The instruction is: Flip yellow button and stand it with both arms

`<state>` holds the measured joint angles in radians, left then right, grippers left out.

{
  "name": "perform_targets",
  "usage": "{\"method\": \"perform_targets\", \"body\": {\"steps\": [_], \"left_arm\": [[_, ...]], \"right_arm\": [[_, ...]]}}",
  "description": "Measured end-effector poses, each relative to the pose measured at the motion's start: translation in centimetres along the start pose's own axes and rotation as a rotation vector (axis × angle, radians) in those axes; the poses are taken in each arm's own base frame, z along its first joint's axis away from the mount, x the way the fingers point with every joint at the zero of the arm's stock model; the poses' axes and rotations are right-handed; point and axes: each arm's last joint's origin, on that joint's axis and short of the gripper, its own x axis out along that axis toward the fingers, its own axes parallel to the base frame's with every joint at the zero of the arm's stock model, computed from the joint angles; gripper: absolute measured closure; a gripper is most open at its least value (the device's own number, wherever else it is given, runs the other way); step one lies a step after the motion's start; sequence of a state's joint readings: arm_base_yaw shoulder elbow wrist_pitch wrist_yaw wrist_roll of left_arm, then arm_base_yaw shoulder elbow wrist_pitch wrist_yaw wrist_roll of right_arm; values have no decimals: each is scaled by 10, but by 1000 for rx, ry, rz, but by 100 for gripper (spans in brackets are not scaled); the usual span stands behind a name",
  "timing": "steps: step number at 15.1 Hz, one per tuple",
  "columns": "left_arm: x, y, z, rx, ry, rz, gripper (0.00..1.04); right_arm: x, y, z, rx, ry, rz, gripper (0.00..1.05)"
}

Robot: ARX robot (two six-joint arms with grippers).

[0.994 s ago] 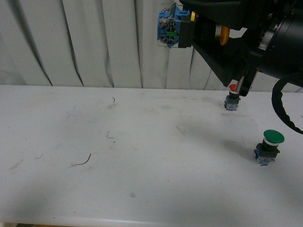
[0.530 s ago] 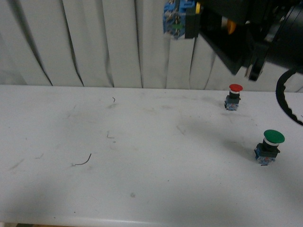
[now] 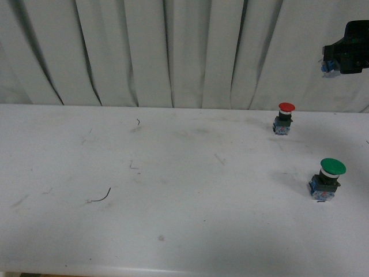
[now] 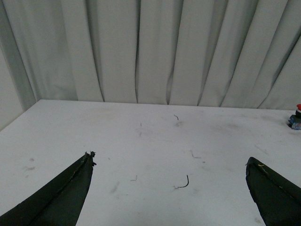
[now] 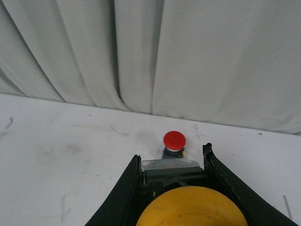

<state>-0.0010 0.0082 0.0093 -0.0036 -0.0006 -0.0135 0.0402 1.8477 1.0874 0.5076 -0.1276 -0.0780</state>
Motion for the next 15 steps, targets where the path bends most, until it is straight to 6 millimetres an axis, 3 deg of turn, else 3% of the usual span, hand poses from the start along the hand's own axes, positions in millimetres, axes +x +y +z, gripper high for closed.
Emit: {"method": "perform_targets", "body": {"steps": [3, 6, 10, 15], "left_arm": [[0, 0, 0, 0, 0, 0, 7], [0, 0, 0, 0, 0, 0, 7], [0, 0, 0, 0, 0, 0, 7], [0, 0, 0, 0, 0, 0, 7]], "right_arm": [[12, -9, -1, -45, 47, -29, 69], [38, -17, -22, -39, 201, -43, 69], [67, -31, -34, -12, 365, -84, 69], [92, -30, -70, 29, 562, -122, 69]]}}
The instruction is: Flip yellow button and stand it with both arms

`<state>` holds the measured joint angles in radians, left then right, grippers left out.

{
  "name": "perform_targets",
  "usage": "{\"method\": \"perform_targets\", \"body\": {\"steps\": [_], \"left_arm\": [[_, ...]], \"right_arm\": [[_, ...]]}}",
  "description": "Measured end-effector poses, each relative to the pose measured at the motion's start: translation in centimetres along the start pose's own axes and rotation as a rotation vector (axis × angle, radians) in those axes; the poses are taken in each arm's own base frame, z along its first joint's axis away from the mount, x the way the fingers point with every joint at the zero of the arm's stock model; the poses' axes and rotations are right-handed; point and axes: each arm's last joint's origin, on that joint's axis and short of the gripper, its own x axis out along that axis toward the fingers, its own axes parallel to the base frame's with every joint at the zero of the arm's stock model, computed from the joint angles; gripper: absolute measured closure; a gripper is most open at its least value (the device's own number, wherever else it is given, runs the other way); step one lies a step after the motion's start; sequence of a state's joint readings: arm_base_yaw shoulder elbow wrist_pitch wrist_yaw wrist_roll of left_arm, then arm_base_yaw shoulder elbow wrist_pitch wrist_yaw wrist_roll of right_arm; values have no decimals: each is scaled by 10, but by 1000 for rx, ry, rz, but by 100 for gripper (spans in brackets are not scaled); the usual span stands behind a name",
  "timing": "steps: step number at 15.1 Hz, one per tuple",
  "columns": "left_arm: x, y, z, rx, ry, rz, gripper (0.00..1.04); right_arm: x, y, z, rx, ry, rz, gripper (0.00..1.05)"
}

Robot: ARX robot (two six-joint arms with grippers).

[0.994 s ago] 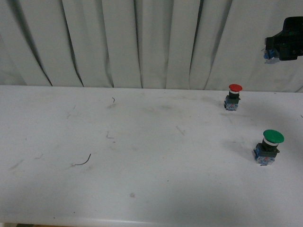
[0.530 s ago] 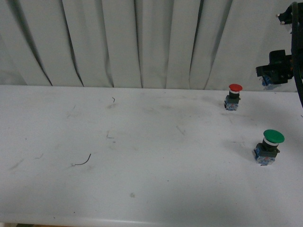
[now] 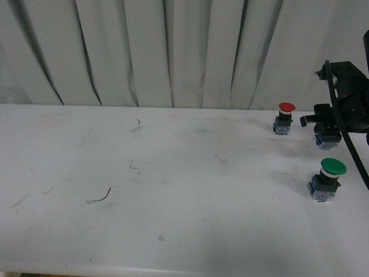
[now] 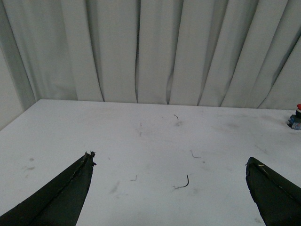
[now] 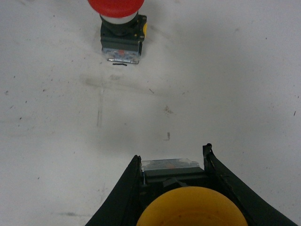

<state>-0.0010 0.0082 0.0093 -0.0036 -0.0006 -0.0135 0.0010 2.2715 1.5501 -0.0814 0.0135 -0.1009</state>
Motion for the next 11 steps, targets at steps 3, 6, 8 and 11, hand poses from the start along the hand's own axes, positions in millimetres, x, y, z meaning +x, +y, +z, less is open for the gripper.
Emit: {"method": "perform_targets", "body": {"steps": [3, 6, 8, 11], "left_arm": [[0, 0, 0, 0, 0, 0, 7], [0, 0, 0, 0, 0, 0, 7], [0, 0, 0, 0, 0, 0, 7], [0, 0, 0, 0, 0, 0, 7]], "right_arm": [[10, 3, 8, 10, 32, -8, 69], [24, 11, 8, 41, 79, 5, 69], [28, 20, 9, 34, 88, 3, 69], [31, 34, 12, 24, 93, 9, 69]]}}
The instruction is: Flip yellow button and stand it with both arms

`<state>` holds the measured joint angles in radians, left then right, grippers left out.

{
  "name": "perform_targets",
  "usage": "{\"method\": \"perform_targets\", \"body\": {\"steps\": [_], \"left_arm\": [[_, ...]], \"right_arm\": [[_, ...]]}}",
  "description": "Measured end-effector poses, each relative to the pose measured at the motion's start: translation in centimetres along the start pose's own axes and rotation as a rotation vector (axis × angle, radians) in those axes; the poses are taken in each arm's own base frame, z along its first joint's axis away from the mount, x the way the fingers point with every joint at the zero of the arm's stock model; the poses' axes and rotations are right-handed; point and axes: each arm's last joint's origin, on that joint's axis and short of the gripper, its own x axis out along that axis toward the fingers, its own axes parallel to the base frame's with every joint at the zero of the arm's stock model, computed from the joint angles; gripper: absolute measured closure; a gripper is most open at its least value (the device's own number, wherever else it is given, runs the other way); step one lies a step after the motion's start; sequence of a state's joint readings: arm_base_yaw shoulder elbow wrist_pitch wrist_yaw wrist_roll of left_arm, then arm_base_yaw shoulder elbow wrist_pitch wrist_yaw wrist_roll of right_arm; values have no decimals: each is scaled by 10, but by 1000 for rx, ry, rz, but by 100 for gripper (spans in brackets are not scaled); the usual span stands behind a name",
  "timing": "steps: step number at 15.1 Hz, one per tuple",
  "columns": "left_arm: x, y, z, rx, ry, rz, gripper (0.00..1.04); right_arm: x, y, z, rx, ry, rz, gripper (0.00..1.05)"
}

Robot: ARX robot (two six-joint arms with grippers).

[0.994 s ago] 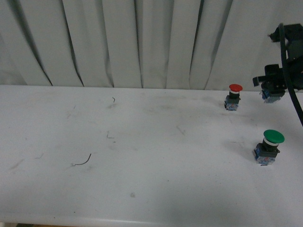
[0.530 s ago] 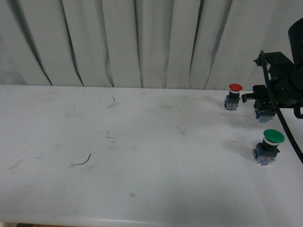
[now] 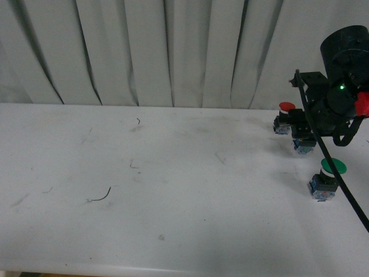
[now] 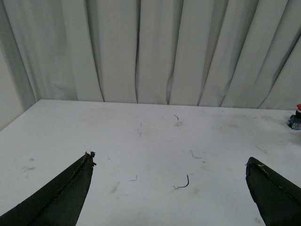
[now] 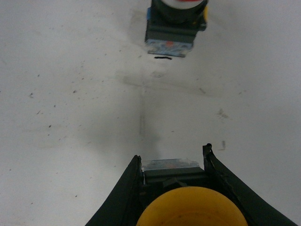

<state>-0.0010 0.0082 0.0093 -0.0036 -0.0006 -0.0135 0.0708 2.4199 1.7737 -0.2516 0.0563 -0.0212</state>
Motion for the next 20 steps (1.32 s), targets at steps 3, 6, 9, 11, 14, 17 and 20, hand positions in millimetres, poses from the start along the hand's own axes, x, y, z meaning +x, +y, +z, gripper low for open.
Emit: {"method": "perform_targets", "body": {"steps": [3, 6, 9, 11, 14, 17, 20], "left_arm": [[0, 0, 0, 0, 0, 0, 7], [0, 0, 0, 0, 0, 0, 7], [0, 0, 0, 0, 0, 0, 7], [0, 0, 0, 0, 0, 0, 7], [0, 0, 0, 0, 0, 0, 7], [0, 0, 0, 0, 0, 0, 7], [0, 0, 0, 0, 0, 0, 7]], "right_arm": [[9, 8, -6, 1, 33, 5, 69], [13, 4, -5, 12, 43, -24, 69], [13, 3, -5, 13, 44, -31, 69], [13, 3, -5, 12, 43, -34, 69], [13, 0, -5, 13, 38, -36, 69], [14, -4, -4, 4, 35, -40, 69], [14, -4, -5, -2, 36, -33, 69]]}}
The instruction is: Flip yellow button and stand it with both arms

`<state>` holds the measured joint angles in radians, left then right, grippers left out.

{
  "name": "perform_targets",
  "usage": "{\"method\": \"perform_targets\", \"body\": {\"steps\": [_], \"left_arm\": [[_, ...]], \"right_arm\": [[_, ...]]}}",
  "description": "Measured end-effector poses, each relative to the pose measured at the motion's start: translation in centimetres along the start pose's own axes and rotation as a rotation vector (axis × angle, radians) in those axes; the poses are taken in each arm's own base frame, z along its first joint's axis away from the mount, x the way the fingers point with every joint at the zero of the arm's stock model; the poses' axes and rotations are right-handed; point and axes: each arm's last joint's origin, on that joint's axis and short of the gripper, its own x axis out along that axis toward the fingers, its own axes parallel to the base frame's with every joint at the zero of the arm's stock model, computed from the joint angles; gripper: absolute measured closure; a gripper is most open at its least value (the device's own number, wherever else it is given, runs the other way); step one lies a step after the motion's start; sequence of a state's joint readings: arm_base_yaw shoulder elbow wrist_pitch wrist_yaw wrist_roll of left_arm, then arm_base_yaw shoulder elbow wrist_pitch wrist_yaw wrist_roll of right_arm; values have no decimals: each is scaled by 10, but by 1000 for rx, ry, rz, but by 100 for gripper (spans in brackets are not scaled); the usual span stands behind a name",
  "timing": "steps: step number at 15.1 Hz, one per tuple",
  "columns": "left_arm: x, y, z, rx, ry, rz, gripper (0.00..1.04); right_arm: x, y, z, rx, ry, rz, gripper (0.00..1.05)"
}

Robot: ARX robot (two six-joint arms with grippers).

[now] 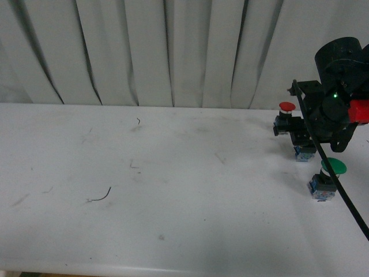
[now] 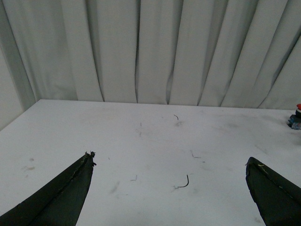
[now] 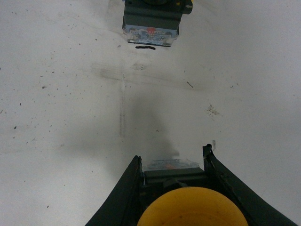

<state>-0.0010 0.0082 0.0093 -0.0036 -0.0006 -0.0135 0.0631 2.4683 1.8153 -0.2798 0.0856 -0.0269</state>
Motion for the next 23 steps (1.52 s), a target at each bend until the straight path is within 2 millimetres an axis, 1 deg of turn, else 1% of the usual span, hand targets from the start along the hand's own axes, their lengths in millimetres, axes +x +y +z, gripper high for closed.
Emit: {"method": "perform_targets", "body": {"steps": [1, 6, 7, 8, 9, 10, 11, 13, 14, 16, 17, 18, 19, 20, 21, 22, 23], "left_arm": [[0, 0, 0, 0, 0, 0, 7], [0, 0, 0, 0, 0, 0, 7], [0, 0, 0, 0, 0, 0, 7], [0, 0, 0, 0, 0, 0, 7], [0, 0, 0, 0, 0, 0, 7], [0, 0, 0, 0, 0, 0, 7], [0, 0, 0, 0, 0, 0, 7], [0, 0, 0, 0, 0, 0, 7], [0, 0, 0, 0, 0, 0, 7], [0, 0, 0, 0, 0, 0, 7], [0, 0, 0, 0, 0, 0, 7], [0, 0, 0, 0, 0, 0, 7], [0, 0, 0, 0, 0, 0, 7], [0, 0, 0, 0, 0, 0, 7], [0, 0, 0, 0, 0, 0, 7], [0, 0, 0, 0, 0, 0, 7], [0, 0, 0, 0, 0, 0, 7]], "right_arm": [[0, 0, 0, 0, 1, 5, 66], [1, -2, -1, 5, -5, 17, 11], [1, -3, -1, 13, -6, 26, 4], [0, -5, -1, 21, -15, 35, 7], [-3, -8, -2, 37, -18, 50, 6], [-12, -11, 1, 59, -50, 69, 6], [-27, -15, 8, 70, -89, 90, 6], [-64, -25, 19, 87, -192, 120, 6], [-85, -31, 22, 94, -260, 141, 6], [-139, -42, 12, 118, -425, 214, 6], [-171, -46, 4, 131, -534, 250, 7], [-215, -43, -13, 118, -791, 112, 19], [-256, -40, -45, 115, -933, 38, 32], [-285, -37, -85, 108, -986, 27, 45], [-292, -35, -107, 103, -996, 22, 52], [-293, -35, -111, 102, -998, 22, 54], [-294, -34, -127, 101, -995, 16, 62]]}}
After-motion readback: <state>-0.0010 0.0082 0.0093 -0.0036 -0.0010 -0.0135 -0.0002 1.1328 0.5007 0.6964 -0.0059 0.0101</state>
